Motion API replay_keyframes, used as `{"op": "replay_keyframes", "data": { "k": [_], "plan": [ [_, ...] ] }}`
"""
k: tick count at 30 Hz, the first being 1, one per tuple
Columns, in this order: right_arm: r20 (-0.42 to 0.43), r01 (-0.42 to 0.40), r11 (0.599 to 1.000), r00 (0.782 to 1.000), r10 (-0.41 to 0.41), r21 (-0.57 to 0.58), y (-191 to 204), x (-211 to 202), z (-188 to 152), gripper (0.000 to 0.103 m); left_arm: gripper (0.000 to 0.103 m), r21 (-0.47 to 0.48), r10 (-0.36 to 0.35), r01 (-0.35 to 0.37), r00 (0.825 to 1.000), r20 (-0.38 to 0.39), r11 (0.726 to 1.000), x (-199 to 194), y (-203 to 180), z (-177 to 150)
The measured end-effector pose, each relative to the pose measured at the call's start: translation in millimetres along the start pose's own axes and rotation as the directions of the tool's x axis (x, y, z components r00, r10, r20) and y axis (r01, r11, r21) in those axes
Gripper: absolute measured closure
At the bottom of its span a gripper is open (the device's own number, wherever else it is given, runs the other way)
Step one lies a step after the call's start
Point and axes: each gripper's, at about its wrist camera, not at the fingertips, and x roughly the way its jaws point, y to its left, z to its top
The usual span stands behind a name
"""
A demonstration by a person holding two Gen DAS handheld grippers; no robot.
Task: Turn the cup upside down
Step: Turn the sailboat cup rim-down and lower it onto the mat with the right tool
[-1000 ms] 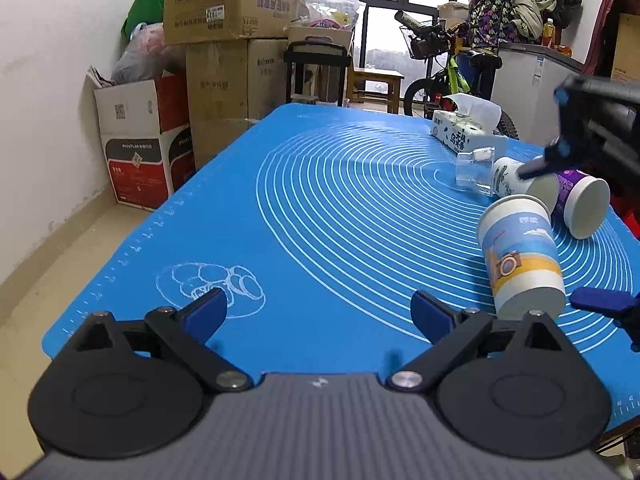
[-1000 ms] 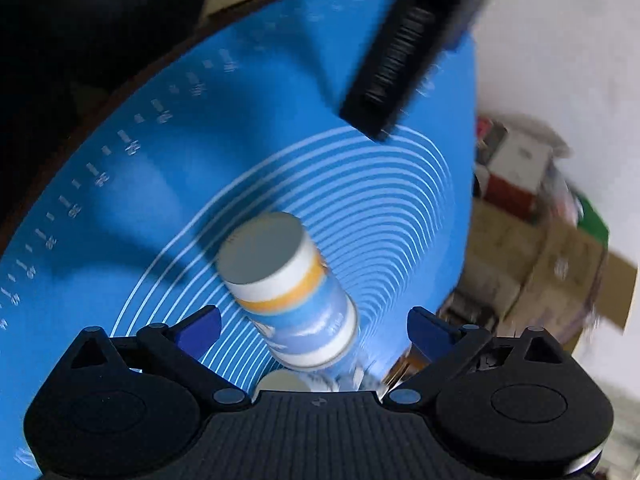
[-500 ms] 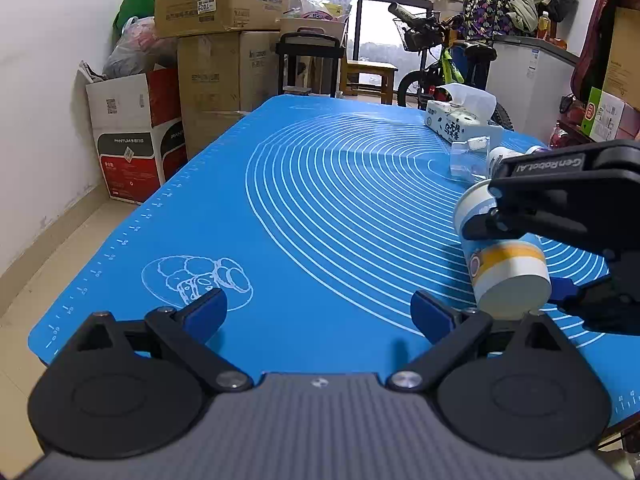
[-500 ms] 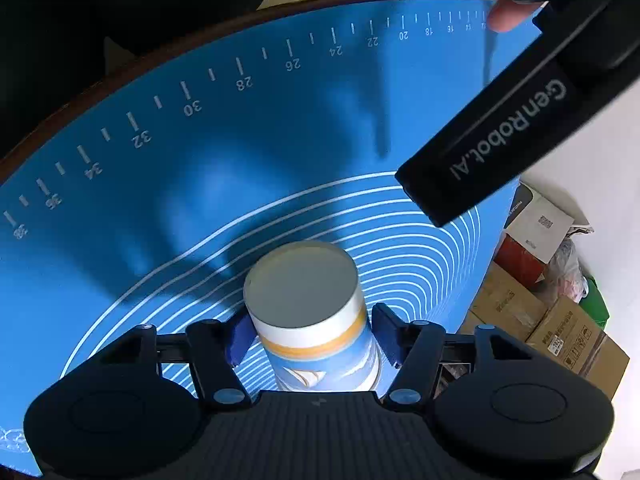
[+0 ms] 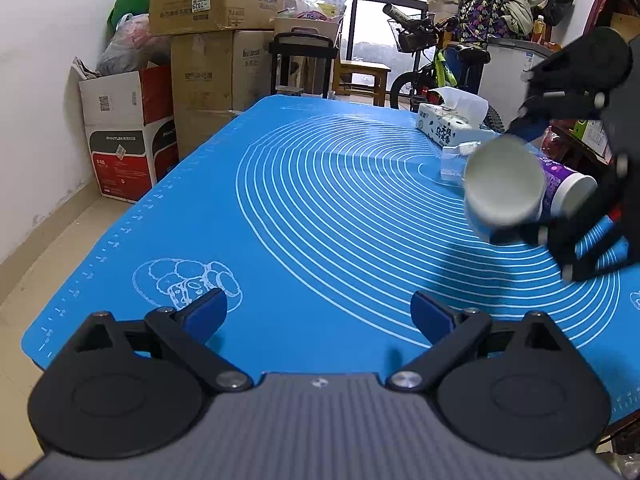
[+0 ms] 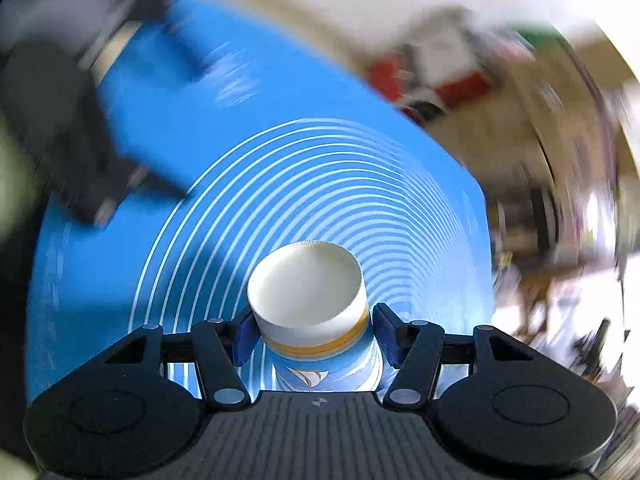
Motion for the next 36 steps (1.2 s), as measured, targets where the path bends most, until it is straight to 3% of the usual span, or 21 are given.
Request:
{"op": "replay_keyframes", "data": {
  "k": [3,5,8,13,15,18,21,23,28,30,33,36],
  "plan": [
    [0.085,-0.072,0.962,0.995,0.051,0.264,-41,-5,-4,0.038,0.006,-0.005,-0.004,0.005,1.000,0.004,1.000,0,-1,2],
    [0.153,-0.121,0.906,0.986,0.063,0.406,-51,-13,-24,0.038,0.006,-0.009,-0.010,0.010,1.000,0.003,1.000,1,-2,3],
    [0.243,-0.191,0.773,0.969,0.049,0.605,-68,-19,-53,0.038,0.005,-0.018,-0.019,0.019,1.000,0.000,1.000,2,-4,5],
    [0.301,-0.236,0.489,0.952,-0.059,0.840,-73,-10,-100,0.038,0.005,-0.033,-0.027,0.027,1.000,-0.006,0.999,5,-10,9],
    [0.282,-0.223,0.415,0.955,-0.086,0.882,-66,-2,-102,0.038,0.005,-0.036,-0.031,0.031,0.999,-0.007,0.999,5,-12,10],
    [0.214,-0.165,0.334,0.970,-0.116,0.928,-62,9,-113,0.038,0.005,-0.032,-0.025,0.025,1.000,-0.010,0.999,6,-15,12],
    [0.160,-0.119,0.290,0.979,-0.123,0.950,-58,21,-118,0.038,0.005,-0.033,-0.015,0.014,1.000,-0.014,0.999,7,-18,12],
    [0.128,-0.090,0.283,0.985,-0.120,0.955,-51,25,-119,0.039,0.005,-0.040,-0.010,0.010,1.000,-0.020,0.999,8,-19,12],
    [0.082,-0.032,0.312,0.985,-0.149,0.949,-43,29,-114,0.040,0.006,-0.058,-0.004,0.003,1.000,-0.017,0.998,8,-22,16],
    [0.066,-0.014,0.317,0.986,-0.154,0.948,-38,28,-112,0.034,0.006,-0.053,0.004,-0.004,1.000,-0.008,0.999,7,-23,17],
    [0.083,-0.039,0.291,0.987,-0.141,0.956,-35,22,-114,0.025,0.006,-0.036,0.005,-0.005,1.000,0.007,0.999,2,-27,21],
    [0.073,-0.031,0.282,0.987,-0.143,0.959,-32,13,-114,0.015,0.006,-0.027,-0.031,0.032,0.999,0.009,0.999,-4,-30,24]
  ]
}}
